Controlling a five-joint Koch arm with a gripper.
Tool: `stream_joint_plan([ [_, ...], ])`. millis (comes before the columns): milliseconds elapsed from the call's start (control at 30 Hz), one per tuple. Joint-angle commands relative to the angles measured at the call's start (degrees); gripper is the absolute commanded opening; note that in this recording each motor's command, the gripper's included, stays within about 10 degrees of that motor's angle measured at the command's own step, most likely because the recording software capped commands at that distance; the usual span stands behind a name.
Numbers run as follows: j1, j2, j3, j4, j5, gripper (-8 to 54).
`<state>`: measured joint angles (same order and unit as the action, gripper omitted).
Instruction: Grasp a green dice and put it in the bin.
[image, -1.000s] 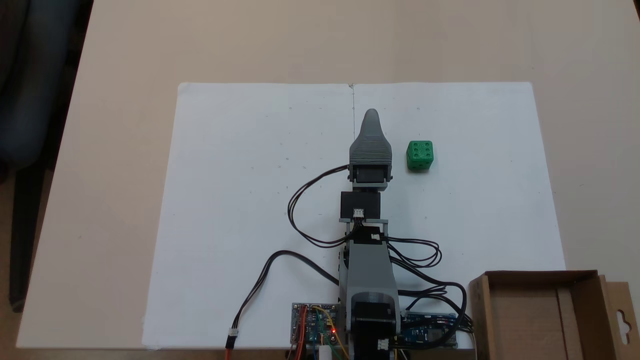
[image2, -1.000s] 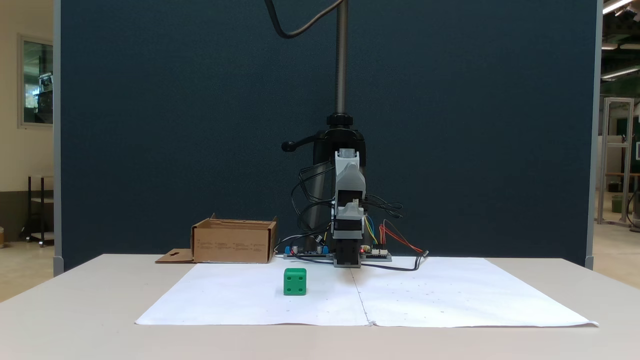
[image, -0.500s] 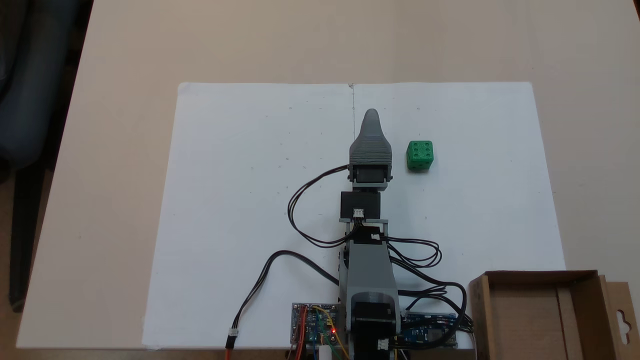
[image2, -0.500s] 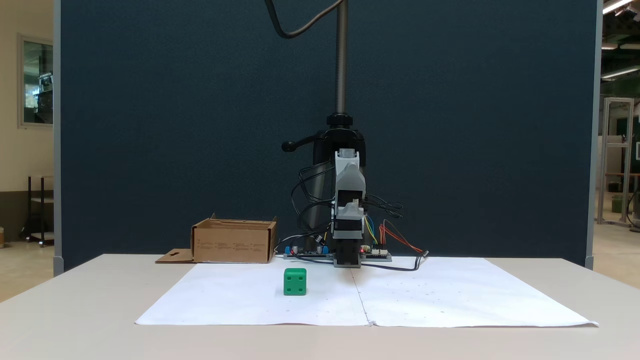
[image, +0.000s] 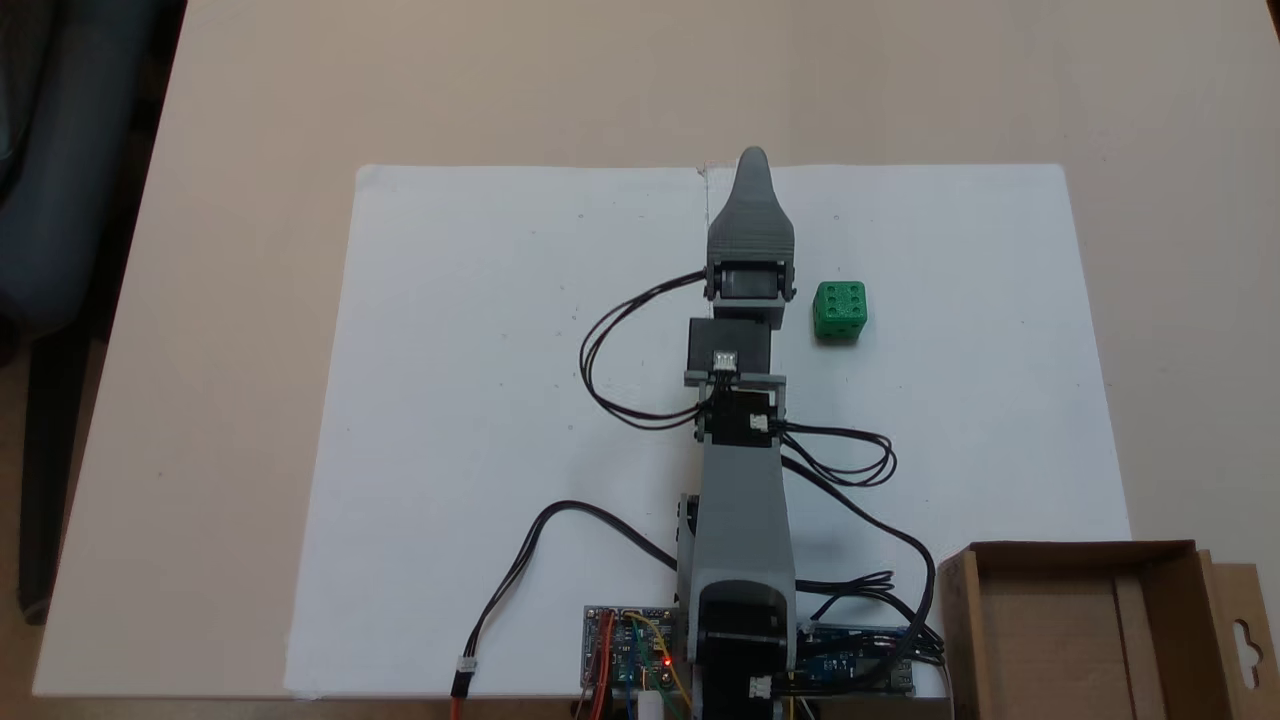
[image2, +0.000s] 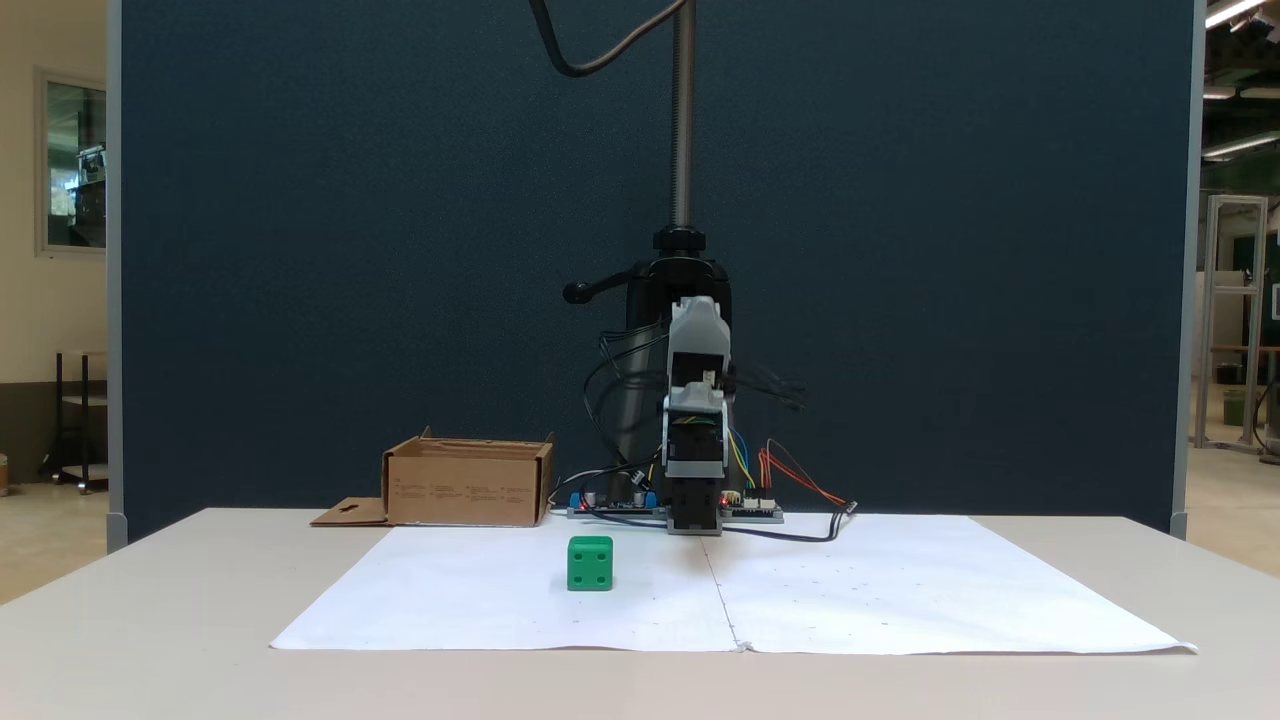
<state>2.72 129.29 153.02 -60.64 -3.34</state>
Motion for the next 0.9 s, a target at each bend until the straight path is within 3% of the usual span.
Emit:
stream_joint_plan([
  [0, 0.7, 6.4, -7.4, 9.1, -4.5, 43.2],
  [333, 4.0, 6.2, -25.6, 53.7, -3.3, 44.0],
  [433, 3.6, 6.0, -32.1, 64.1, -1.7, 46.8],
  [600, 1.1, 4.7, -33.4, 81.3, -1.7, 50.4],
  [867, -3.4, 1.1, -33.8, 106.2, -1.8, 50.4],
])
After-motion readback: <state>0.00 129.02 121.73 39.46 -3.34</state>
